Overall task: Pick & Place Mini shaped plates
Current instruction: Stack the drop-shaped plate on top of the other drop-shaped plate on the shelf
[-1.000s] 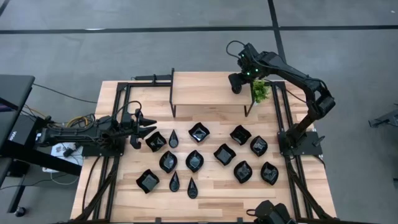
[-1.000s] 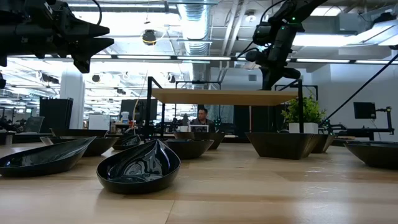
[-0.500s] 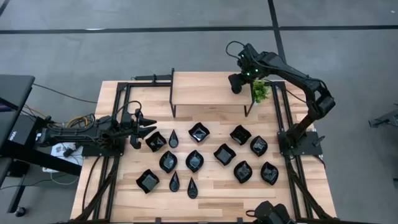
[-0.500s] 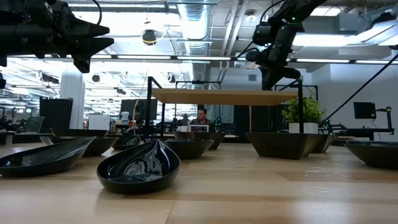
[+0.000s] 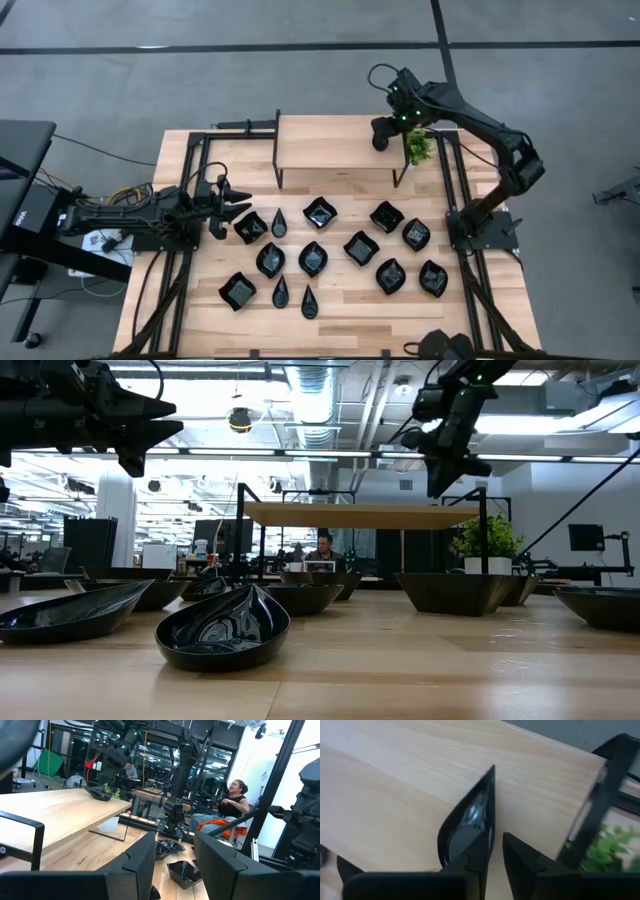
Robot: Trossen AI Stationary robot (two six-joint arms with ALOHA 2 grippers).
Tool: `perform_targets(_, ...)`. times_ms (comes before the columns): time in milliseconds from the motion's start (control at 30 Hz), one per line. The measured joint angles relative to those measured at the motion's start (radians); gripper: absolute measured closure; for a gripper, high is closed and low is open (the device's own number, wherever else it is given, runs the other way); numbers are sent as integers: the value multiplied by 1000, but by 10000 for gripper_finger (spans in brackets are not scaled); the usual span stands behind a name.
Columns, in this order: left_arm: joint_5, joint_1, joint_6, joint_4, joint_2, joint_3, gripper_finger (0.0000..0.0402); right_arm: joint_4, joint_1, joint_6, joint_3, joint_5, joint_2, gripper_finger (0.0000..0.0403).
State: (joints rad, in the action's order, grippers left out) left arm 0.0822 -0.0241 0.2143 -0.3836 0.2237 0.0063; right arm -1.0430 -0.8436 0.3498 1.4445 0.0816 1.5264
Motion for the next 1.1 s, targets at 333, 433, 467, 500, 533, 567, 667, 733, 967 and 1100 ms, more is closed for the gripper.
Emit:
perform_targets(333, 0, 0, 0, -5, 0, 0, 263, -7, 82, -23, -10, -83, -65, 385)
perform_targets(433, 0, 0, 0, -5, 0, 0, 263, 3, 86, -45, -11, -83, -31, 399)
perform_targets(467, 0, 0, 0, -6, 0, 0, 263, 3, 89, -49, -11, -82, -20, 400)
perform_targets(500, 0, 0, 0, -6, 0, 0, 263, 3, 92, -56, -11, -83, -6, 400)
perform_targets(533, 0, 0, 0, -7, 0, 0, 263, 4, 91, -58, -11, -83, 5, 399)
perform_targets(567, 0, 0, 0, -7, 0, 0, 263, 4, 91, -59, -11, -83, 16, 398)
perform_targets(667, 0, 0, 0, -8, 0, 0, 263, 4, 90, -65, -11, -83, 31, 400)
perform_targets(733, 0, 0, 1, -10, 0, 0, 263, 4, 87, -73, -11, -83, 44, 401)
perform_targets(967, 0, 0, 1, -15, 0, 0, 263, -2, 82, -80, -11, -87, 60, 402)
perform_targets(1100, 0, 0, 0, -18, 0, 0, 263, 3, 83, -87, -11, -86, 60, 401)
